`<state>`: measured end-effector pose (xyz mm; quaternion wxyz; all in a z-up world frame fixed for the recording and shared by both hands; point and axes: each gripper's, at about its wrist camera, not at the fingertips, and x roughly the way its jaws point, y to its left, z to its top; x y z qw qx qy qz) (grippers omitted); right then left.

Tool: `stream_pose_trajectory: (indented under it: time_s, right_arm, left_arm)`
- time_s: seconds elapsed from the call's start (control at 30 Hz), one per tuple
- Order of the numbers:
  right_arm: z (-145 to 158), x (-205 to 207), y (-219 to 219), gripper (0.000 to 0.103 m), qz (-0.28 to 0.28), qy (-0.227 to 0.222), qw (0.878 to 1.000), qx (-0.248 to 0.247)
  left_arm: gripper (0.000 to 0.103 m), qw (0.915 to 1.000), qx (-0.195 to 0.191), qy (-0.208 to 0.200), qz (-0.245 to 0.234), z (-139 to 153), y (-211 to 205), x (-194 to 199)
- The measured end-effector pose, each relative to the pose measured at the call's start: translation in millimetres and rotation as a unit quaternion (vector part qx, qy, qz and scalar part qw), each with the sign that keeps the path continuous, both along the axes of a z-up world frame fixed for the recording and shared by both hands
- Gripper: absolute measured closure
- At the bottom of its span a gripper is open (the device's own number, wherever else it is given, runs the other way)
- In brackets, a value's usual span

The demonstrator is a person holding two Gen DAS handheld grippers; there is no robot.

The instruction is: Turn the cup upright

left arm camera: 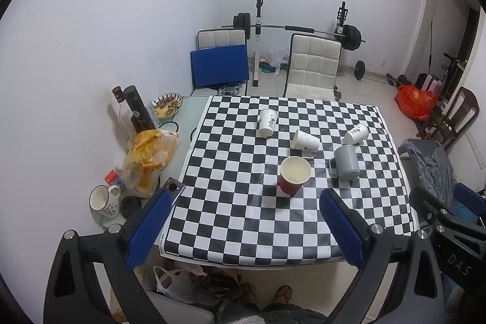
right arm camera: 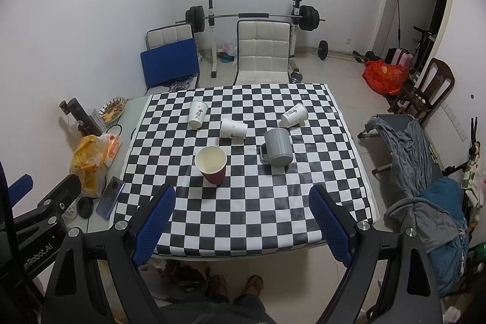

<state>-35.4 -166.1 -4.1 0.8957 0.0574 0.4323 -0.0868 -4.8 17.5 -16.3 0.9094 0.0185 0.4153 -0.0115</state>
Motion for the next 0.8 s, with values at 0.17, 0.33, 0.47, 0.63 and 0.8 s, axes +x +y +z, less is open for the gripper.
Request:
stream_pose_trajectory:
  time_s: [0.17, 0.33, 0.47, 0.63, 0.8]
  right_arm:
    - [-1.0, 2.2, -1.1, 0.012, -0.004, 0.000, 1.000, -0.005]
    - [-1.0, 3.2, -2.7, 0.012, -0.003, 0.000, 1.000, -0.005]
    - [-0.6, 3.5, -2.2, 0.012, 0.000, 0.002, 1.000, -0.004]
    - [-0.5, 8.9, -3.1, 0.012, 0.001, 0.002, 1.000, -0.004]
    - [0.6, 14.4, -1.7, 0.012, 0.000, -0.002, 1.000, -0.003]
  left_arm:
    - [0.003, 1.0000, 0.000, 0.001, -0.001, -0.2, 0.6, 0.3]
    - [0.003, 1.0000, 0.002, 0.000, -0.001, -0.7, 2.2, 1.2]
    - [0.003, 1.0000, 0.003, -0.001, 0.001, -0.9, 2.5, 2.1]
    - [0.003, 1.0000, 0.004, 0.000, 0.006, -1.8, 2.8, 4.2]
    - [0.003, 0.9999, 0.006, -0.002, 0.013, -2.2, 5.1, 5.6]
